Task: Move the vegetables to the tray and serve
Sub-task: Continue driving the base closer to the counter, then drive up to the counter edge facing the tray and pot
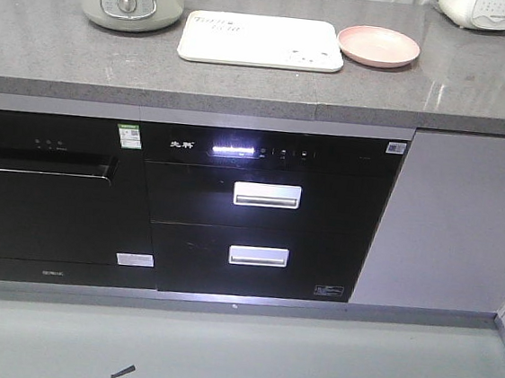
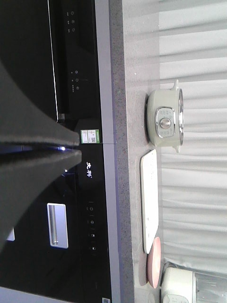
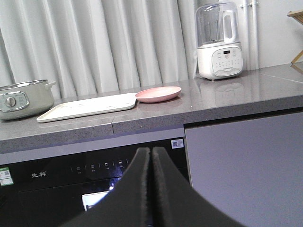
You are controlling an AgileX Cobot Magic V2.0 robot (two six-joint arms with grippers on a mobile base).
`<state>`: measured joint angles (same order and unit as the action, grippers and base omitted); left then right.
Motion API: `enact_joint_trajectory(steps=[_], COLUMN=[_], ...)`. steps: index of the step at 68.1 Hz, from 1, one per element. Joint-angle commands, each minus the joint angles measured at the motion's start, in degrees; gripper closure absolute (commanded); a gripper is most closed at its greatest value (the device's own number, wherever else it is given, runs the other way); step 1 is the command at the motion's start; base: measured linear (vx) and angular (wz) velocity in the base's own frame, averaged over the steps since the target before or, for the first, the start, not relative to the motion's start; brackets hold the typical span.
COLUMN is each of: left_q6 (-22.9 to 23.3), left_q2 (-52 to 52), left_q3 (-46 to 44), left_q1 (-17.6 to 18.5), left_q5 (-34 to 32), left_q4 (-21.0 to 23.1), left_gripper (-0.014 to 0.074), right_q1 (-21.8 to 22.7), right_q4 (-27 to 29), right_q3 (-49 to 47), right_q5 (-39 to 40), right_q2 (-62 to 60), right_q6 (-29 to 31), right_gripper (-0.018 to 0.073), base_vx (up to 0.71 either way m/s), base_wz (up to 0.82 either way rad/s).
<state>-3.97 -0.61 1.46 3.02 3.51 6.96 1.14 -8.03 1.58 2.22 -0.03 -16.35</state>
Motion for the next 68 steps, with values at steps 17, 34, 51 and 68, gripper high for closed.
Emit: enact_joint_trajectory(steps=[17,34,51,68], left_q6=[0.4,0.4,0.4,0.4], left_q2=[-0.8,-0.8,-0.8,-0.8], left_q3=[1.6,1.6,1.6,1.6], left_q1=[-0.2,-0.2,-0.2,-0.2], left_q5=[-4.1,-4.1,-4.1,-4.1], left_q4=[0.5,0.5,0.5,0.5], left_gripper=[0.0602,0.0602,0.0602,0.0602], right_q1=[0.1,0.1,0.1,0.1], right_q4=[-0.4,-0.4,-0.4,-0.4], right_q3=[0.9,0.9,0.9,0.9], right_q5=[4.5,4.5,4.5,4.5], right_q2=[0.6,0.6,0.6,0.6], right_q6=[0.5,0.5,0.5,0.5], right_gripper=[0.0565,0.0565,0.0565,0.0565], base_vx=[0.11,0.11,0.11,0.11], base_wz=[0.0,0.0,0.0,-0.01])
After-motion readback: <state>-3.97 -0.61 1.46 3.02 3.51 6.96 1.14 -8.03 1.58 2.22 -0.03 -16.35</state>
